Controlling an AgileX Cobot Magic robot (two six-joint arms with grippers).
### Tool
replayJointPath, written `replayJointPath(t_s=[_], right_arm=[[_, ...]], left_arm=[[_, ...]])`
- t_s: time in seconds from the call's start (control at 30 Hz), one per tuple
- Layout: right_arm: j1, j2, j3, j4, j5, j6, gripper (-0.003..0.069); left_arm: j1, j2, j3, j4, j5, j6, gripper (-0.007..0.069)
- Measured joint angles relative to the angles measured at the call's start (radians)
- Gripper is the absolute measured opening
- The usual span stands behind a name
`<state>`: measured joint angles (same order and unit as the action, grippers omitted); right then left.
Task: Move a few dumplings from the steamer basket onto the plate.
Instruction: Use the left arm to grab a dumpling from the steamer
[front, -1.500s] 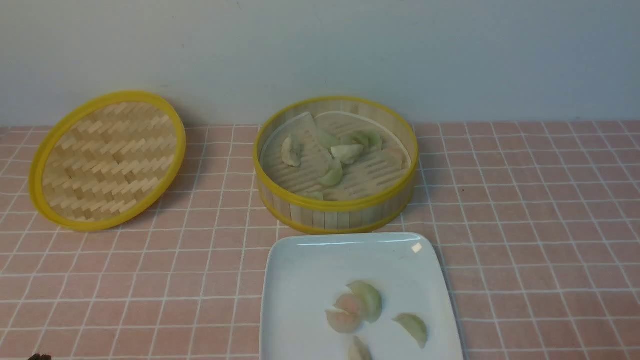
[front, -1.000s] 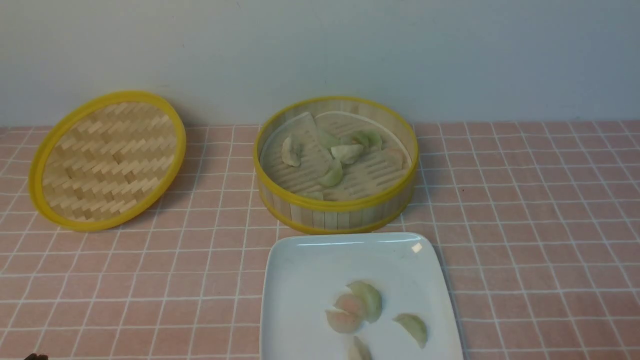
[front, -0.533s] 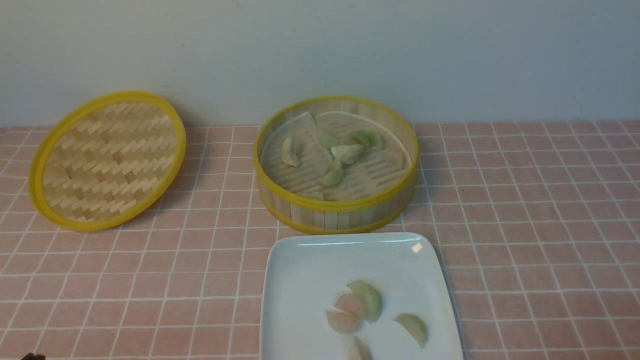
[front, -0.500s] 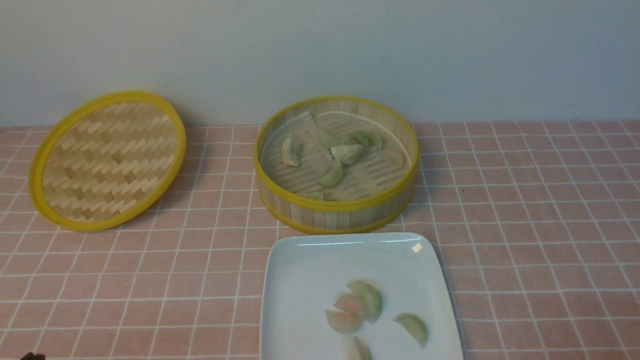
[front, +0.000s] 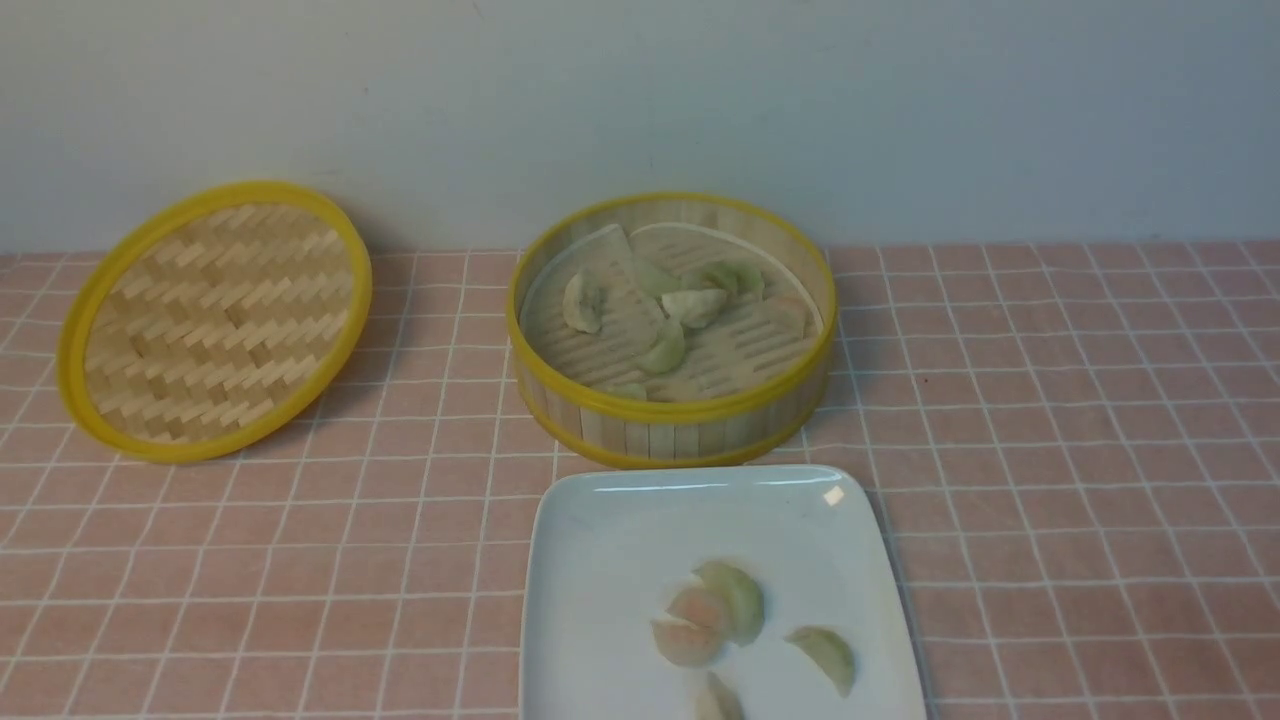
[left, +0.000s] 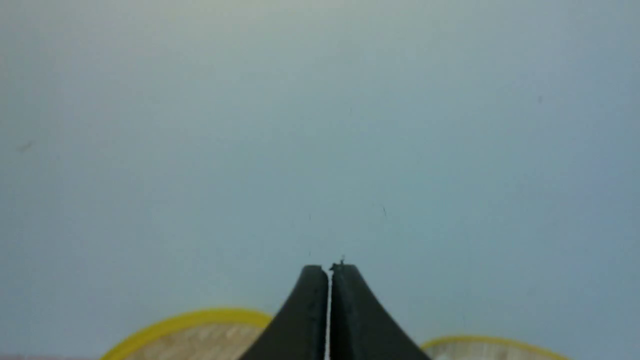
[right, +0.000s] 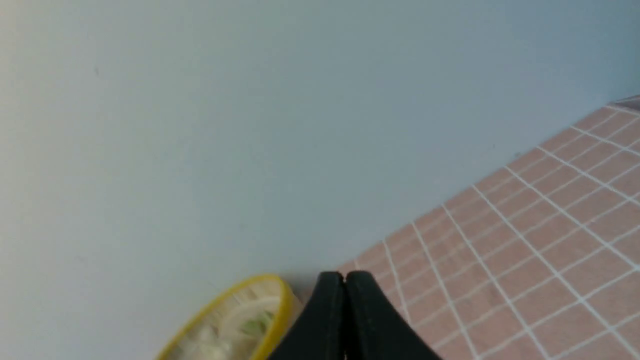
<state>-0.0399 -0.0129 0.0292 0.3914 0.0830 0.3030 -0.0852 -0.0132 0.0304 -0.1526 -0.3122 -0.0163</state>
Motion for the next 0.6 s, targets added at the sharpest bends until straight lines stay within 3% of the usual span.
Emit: replayJointPath(t_s=[0.4, 0.47, 0.6], right_arm=[[0.002, 0.0, -0.024, 0.093, -0.013, 0.011, -0.0013], [0.013, 0.006, -0.113, 0.077, 0.075, -0.025, -0.0013], [0.044, 0.155, -0.397, 0.012, 0.309, -0.169, -0.0013]], left_arm=[[0.0, 0.0, -0.026, -0.011, -0.103, -0.04, -0.0006], [0.0, 0.02, -0.108, -0.033, 0.013, -0.046, -0.0006], [0.0, 0.231, -0.396, -0.054, 0.465, -0.052, -0.0006]])
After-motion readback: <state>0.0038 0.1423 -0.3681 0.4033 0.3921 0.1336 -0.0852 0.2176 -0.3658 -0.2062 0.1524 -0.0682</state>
